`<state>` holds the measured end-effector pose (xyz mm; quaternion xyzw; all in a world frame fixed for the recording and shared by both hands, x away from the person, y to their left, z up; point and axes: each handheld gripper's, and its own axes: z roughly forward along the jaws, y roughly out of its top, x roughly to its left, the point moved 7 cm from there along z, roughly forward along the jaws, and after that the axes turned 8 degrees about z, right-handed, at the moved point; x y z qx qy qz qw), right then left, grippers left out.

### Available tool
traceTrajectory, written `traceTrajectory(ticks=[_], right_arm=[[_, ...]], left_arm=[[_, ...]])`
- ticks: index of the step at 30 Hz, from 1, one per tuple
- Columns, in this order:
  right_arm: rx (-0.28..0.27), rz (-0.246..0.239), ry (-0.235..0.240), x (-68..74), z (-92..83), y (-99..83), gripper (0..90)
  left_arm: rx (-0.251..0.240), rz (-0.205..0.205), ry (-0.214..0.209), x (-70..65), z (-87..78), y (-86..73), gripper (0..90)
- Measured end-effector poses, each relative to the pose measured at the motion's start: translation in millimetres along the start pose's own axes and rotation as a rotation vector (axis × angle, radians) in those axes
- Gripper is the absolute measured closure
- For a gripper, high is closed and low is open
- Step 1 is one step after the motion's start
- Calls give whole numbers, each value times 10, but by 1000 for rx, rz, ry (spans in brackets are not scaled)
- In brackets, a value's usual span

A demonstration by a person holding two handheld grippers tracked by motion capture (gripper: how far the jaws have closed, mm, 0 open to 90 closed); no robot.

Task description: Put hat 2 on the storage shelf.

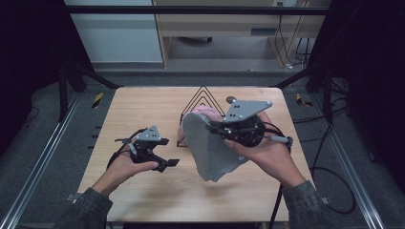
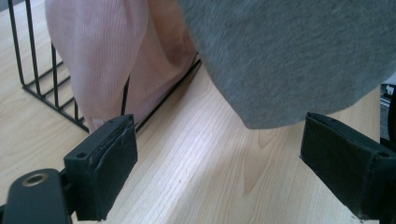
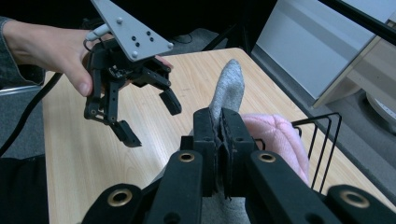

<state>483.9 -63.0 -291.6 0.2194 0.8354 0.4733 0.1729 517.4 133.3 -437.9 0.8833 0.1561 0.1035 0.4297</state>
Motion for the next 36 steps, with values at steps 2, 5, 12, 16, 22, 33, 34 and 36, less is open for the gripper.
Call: traceTrajectory(ticks=[2, 5, 12, 16, 22, 33, 34, 36], right_arm=[[2, -3, -2, 5, 1, 36, 862], [2, -8, 1, 16, 6, 76, 862], [8, -20, 6, 64, 29, 133, 861], [6, -16, 7, 66, 51, 132, 861], [15, 1, 2, 38, 75, 55, 861], [7, 103, -96, -261, -50, -197, 861], [2, 117, -109, -300, -65, -208, 861], [-15, 144, -118, -362, -93, -202, 861]], left_arm=[[4, 10, 2, 4, 2, 42, 110], [-6, 15, -8, 6, 1, 114, 139], [-16, 35, -15, 30, 39, 240, 202], [-31, 25, -8, 77, 139, 268, 292], [-40, 44, -12, 56, 311, 284, 582], [-1, 77, -2, -29, 67, 480, 872], [12, 89, 2, -28, 18, 520, 872], [39, 115, 22, -20, -76, 609, 873]])
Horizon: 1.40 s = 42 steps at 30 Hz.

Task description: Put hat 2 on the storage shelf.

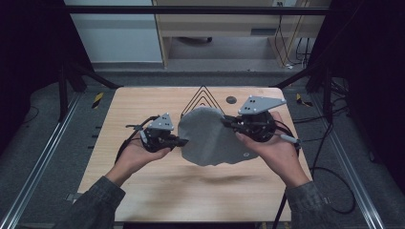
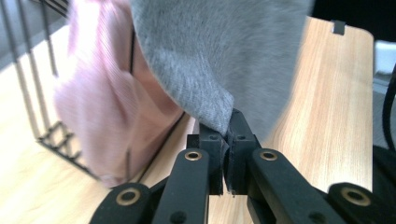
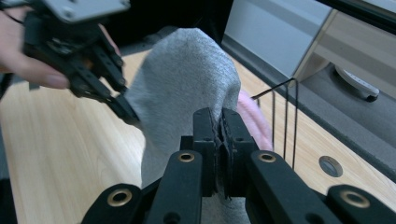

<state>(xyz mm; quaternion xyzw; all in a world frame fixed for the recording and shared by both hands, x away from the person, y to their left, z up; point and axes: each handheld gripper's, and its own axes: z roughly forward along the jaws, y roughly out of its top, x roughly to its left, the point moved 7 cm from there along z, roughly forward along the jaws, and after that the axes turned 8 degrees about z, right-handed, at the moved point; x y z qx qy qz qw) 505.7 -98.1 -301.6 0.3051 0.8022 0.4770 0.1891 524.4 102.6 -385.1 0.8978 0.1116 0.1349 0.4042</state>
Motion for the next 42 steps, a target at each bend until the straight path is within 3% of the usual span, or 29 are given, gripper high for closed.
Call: traceTrajectory(ticks=[3, 6, 9, 14, 18, 23, 26, 29, 32, 39, 42], right_arm=[[-22, 14, -14, -53, -29, 55, 861], [-40, 33, -26, -87, -53, 113, 861], [-52, 30, -43, -122, -85, 206, 861], [-100, 54, -52, -232, -182, 445, 861], [-128, 68, -69, -366, -228, 633, 861], [-180, 98, -86, -610, -214, 808, 861], [-213, 128, -90, -755, -185, 905, 862], [-223, 128, -107, -878, -113, 981, 862], [-228, 131, -126, -1008, -14, 1025, 861], [-232, 163, -156, -1265, 288, 986, 862], [-222, 169, -155, -1331, 395, 960, 861]], left_arm=[[9, 24, 17, 39, -113, 116, 873], [8, 15, 28, 88, -191, 201, 875], [13, 35, 54, 121, -283, 322, 875], [-22, 31, 94, 235, -455, 588, 875], [-60, 14, 144, 402, -581, 817, 875], [-96, -11, 204, 655, -666, 992, 876], [-104, -9, 236, 772, -682, 1079, 877], [-92, 14, 273, 876, -643, 1157, 878], [-102, 10, 308, 998, -582, 1183, 879], [-99, -8, 353, 1250, -372, 1099, 879], [-118, -36, 345, 1309, -329, 1043, 879]])
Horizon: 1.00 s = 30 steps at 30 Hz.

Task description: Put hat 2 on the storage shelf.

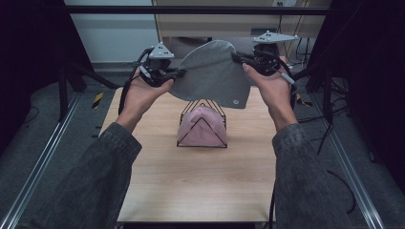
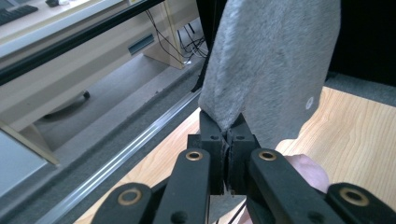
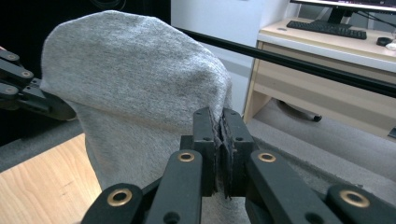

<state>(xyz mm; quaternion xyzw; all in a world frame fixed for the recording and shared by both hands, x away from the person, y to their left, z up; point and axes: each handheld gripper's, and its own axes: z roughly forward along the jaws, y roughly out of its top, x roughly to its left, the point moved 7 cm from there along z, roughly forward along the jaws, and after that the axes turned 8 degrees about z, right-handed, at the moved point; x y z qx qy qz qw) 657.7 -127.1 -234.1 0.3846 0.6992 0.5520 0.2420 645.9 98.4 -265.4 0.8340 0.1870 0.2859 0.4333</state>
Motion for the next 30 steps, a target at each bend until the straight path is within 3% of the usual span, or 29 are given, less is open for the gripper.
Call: traceTrajectory(ticks=[6, 10, 15, 30], right_arm=[[33, -6, -13, -41, 162, -75, 861], [45, -7, -22, -42, 254, -131, 861], [68, -15, -35, -59, 344, -230, 861], [131, -6, -21, -21, 461, -614, 861]], left_arm=[[22, 3, 12, 26, 83, -110, 879], [20, -33, 18, 64, 154, -200, 879], [40, -30, 19, 67, 259, -325, 879], [65, -80, -6, -12, 391, -673, 879]])
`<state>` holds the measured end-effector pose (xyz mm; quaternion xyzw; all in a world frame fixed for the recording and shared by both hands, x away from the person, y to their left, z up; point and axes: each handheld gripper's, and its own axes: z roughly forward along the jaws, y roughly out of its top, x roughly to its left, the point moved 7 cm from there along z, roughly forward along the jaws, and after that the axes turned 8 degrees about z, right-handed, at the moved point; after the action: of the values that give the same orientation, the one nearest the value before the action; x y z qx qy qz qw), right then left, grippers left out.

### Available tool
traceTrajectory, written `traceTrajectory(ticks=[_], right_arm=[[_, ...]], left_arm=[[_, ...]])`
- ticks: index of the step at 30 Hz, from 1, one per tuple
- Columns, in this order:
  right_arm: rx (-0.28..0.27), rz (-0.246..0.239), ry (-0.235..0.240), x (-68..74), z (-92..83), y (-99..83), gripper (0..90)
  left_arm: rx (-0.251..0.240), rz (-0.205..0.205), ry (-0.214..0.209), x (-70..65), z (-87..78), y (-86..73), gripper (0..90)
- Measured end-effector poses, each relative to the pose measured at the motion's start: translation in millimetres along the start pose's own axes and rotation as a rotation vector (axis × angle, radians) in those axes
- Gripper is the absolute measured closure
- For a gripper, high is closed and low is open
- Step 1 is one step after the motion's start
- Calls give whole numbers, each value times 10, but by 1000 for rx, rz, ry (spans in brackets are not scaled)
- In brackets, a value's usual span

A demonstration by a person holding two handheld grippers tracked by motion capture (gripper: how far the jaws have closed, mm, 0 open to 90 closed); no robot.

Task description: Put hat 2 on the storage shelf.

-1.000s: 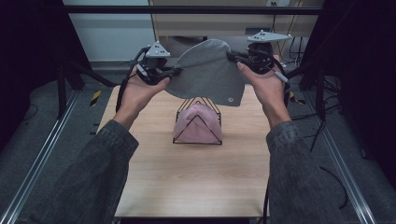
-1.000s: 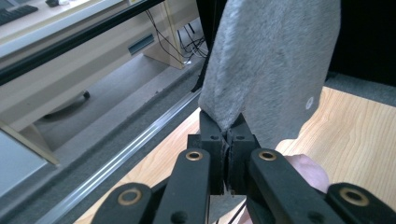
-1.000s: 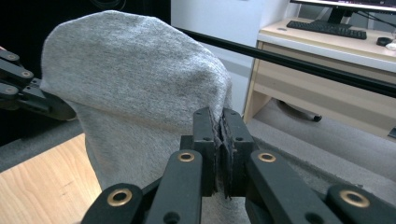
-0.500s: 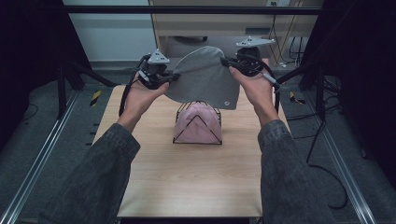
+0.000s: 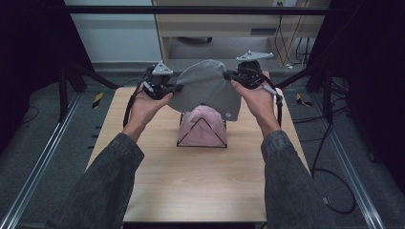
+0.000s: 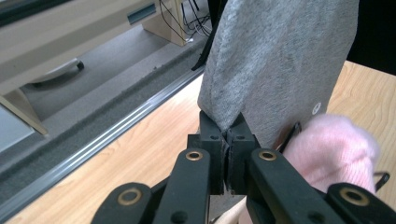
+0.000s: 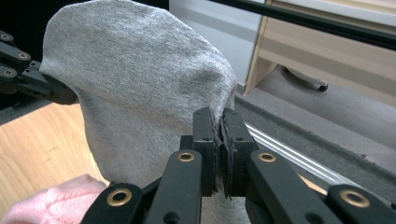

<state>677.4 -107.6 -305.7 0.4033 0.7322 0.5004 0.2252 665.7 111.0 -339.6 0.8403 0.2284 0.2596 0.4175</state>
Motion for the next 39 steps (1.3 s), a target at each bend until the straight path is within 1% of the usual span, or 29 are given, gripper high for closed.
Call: traceTrajectory(ticks=[5, 7, 14, 20, 25, 28, 30, 39], right_arm=[[27, -9, 4, 28, 65, -141, 860], [39, -14, 2, 34, 95, -205, 861], [66, -8, 7, 54, 181, -367, 861], [86, -12, 18, 83, 248, -482, 861], [111, -18, 17, 86, 291, -579, 861], [127, -8, 27, 105, 314, -646, 860], [134, -12, 35, 114, 331, -686, 860], [153, -10, 36, 128, 370, -779, 859]], left_arm=[[15, -6, -4, -37, 52, -147, 878], [13, -14, -9, -60, 74, -195, 879], [28, -31, -22, -122, 161, -382, 879], [36, -46, -28, -147, 213, -492, 878], [48, -52, -31, -179, 261, -587, 879], [55, -58, -37, -201, 284, -639, 878], [58, -62, -45, -216, 298, -671, 878], [73, -78, -52, -254, 361, -787, 879]])
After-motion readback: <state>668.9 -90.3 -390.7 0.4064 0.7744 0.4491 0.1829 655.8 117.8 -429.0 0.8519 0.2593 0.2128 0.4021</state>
